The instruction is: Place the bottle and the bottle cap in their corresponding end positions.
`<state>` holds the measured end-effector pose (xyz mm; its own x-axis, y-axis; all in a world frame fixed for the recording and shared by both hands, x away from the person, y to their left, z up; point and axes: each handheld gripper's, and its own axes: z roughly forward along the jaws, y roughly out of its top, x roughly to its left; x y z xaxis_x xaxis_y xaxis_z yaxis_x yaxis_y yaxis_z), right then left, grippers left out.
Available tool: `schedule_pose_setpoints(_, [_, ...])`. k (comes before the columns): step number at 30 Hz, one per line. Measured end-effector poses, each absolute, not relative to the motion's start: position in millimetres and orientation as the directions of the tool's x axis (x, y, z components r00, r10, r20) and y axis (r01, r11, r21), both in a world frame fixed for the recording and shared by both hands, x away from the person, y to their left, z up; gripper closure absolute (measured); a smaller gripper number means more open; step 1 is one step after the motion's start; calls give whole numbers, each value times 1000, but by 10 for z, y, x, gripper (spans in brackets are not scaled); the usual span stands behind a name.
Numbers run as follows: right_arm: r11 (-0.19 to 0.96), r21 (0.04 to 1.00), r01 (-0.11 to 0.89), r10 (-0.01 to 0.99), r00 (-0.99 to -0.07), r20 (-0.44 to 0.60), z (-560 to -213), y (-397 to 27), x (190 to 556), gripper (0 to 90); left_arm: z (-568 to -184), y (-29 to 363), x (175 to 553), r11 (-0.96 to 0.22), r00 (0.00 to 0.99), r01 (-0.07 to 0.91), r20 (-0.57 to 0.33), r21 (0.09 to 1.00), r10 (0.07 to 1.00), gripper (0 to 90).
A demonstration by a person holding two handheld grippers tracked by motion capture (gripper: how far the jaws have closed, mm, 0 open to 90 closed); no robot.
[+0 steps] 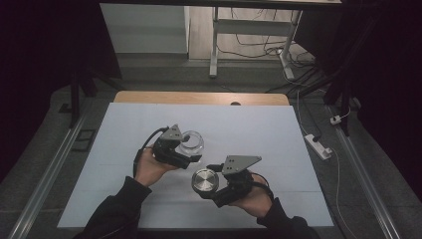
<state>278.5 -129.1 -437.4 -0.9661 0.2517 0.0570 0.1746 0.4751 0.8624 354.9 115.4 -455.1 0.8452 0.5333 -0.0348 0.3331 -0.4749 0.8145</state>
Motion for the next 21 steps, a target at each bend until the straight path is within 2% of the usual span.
schedule_pose_setpoints(21, [488, 851, 193, 209, -973, 101, -4705, -1214, 2704, 180, -4638, 1040, 3858, -459, 832, 347, -43, 818, 553, 160])
